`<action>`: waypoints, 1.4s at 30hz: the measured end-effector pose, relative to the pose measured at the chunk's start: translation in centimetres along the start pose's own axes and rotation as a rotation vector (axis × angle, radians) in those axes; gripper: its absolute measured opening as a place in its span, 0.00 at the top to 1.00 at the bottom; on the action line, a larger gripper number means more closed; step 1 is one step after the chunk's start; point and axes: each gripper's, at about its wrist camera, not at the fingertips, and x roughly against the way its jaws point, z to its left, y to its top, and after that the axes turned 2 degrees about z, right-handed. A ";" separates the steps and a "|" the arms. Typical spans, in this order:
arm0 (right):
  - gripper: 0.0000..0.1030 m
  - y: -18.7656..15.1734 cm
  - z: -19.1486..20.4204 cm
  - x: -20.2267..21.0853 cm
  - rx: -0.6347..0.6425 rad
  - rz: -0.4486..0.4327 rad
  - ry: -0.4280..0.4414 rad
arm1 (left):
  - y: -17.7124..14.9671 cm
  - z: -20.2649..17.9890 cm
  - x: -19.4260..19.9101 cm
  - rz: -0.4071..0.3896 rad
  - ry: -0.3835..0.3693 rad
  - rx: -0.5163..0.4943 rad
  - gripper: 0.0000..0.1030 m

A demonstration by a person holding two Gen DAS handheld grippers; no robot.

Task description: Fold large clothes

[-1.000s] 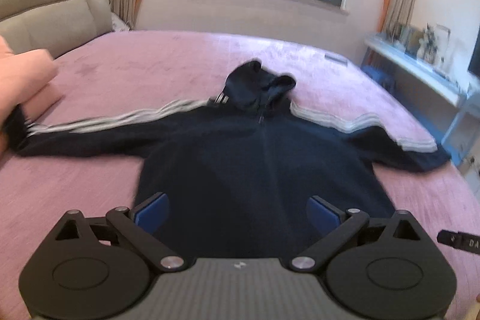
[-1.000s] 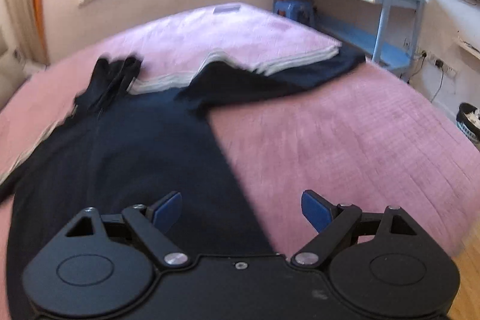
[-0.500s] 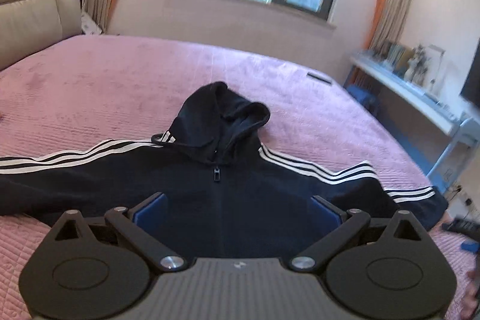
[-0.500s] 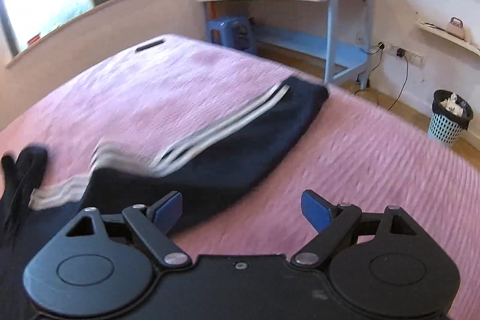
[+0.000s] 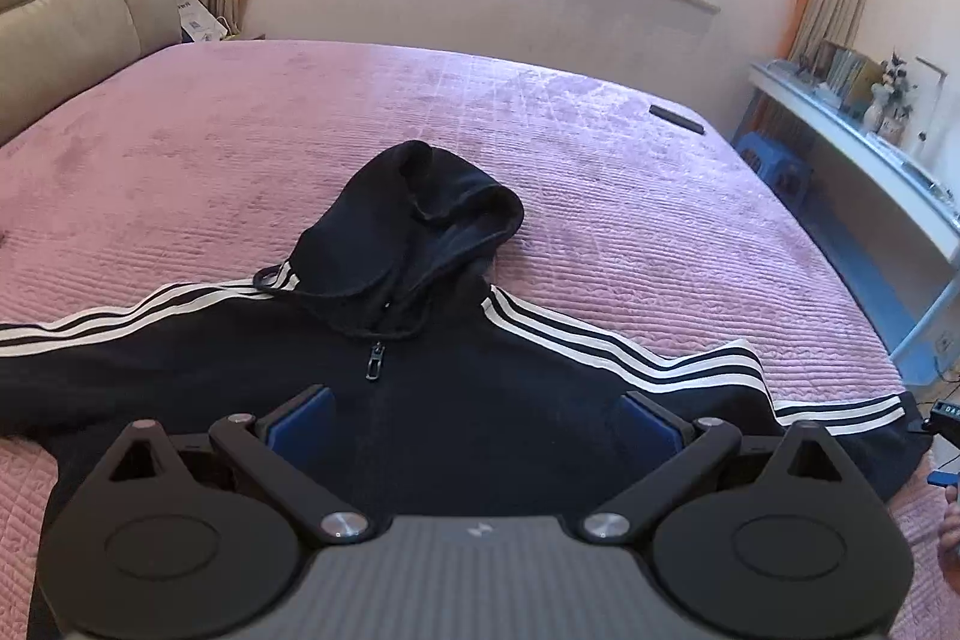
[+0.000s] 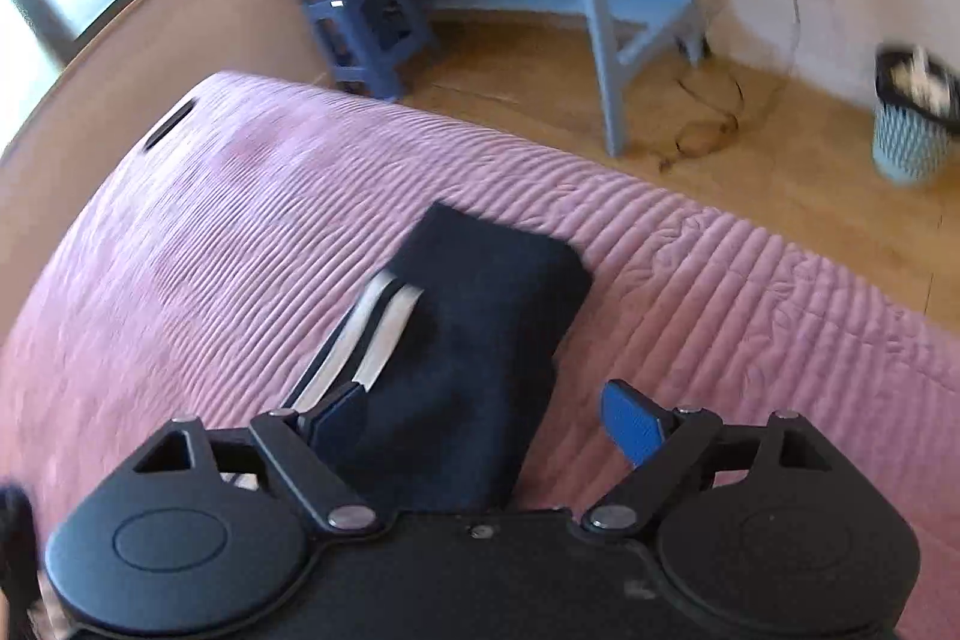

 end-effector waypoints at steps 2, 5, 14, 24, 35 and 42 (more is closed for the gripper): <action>0.06 1.0 -0.7 -1.5 -0.047 0.016 0.015 | 0.4 -0.7 -0.4 -0.003 0.013 -0.001 0.02; 0.19 1.4 -0.5 -2.4 -0.043 -0.023 0.028 | 0.9 -1.7 -1.1 0.012 0.029 -0.010 0.02; 0.80 1.9 -0.4 -0.2 -0.045 -0.054 0.120 | 1.4 -2.0 -2.0 0.041 0.026 0.021 0.02; 0.81 -2.4 3.1 5.8 0.104 -0.245 -0.153 | 0.7 2.2 -1.6 0.061 0.045 0.082 0.02; 0.81 -19.5 25.4 19.0 0.492 -0.287 0.285 | 1.0 12.9 1.8 0.084 0.098 0.186 0.02; 0.78 -36.0 38.8 20.7 0.713 -0.094 0.585 | 1.2 20.9 2.7 0.083 0.177 0.231 0.02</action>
